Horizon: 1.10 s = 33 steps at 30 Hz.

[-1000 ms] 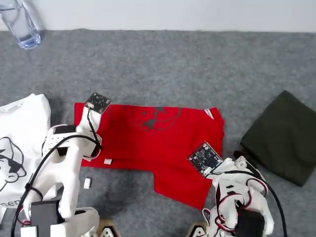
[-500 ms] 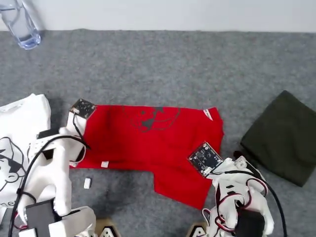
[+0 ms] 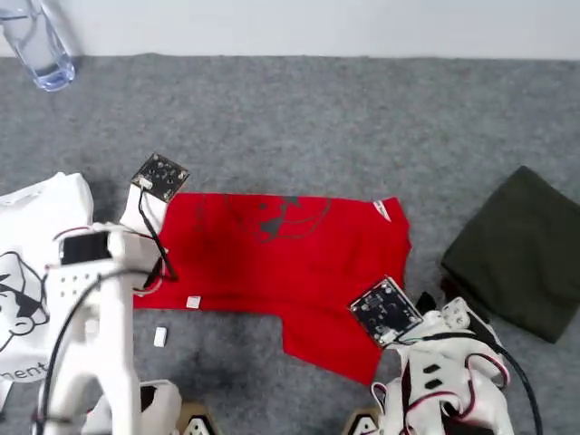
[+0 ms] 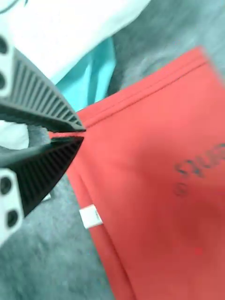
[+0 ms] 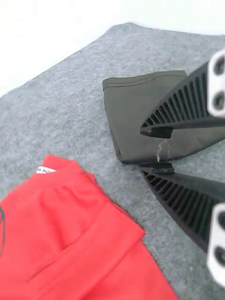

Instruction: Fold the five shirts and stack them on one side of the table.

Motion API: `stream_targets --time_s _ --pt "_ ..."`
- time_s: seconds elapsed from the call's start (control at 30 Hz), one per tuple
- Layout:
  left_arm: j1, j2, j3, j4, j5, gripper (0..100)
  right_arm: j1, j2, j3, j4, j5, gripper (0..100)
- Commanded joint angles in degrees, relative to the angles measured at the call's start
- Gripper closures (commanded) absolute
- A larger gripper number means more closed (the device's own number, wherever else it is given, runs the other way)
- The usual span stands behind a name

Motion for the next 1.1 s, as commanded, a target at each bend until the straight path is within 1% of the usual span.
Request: stream_targets --time_s 0.0,0.07,0.23,0.37,0.47,0.57,0.73,0.93,1.07 --pt "6.3 -9.0 -2.8 1.8 4.4 93 -0.3 -2.0 -5.3 2.1 -2.9 89.8" --pt "10.5 -9.8 -3.1 1.5 7.8 91 -0.3 -2.0 -7.7 2.7 -5.1 89.9" --pt "19.3 -6.2 -7.7 1.4 13.4 91 -1.2 -2.0 -16.6 5.9 -11.5 89.9" --pt "27.5 -1.7 -11.9 1.1 17.3 91 -7.2 -2.0 -26.0 9.4 -19.4 89.9" --pt "32.9 1.3 -13.5 -2.0 20.7 91 -11.9 -2.0 -32.3 11.3 -26.4 89.9" --pt "37.5 3.7 -13.6 -5.5 22.2 91 -15.5 -2.1 -36.8 12.9 -30.5 90.2" --pt "46.3 8.3 -13.6 -11.2 22.5 99 -17.0 -2.2 -42.1 13.0 -31.3 99.1" --pt "54.3 17.2 -14.7 -13.8 22.2 98 -17.1 -2.4 -43.0 13.0 -31.6 99.0" --pt "57.1 26.6 -19.8 -12.6 18.5 98 -17.1 -2.4 -43.0 12.8 -31.6 98.8"
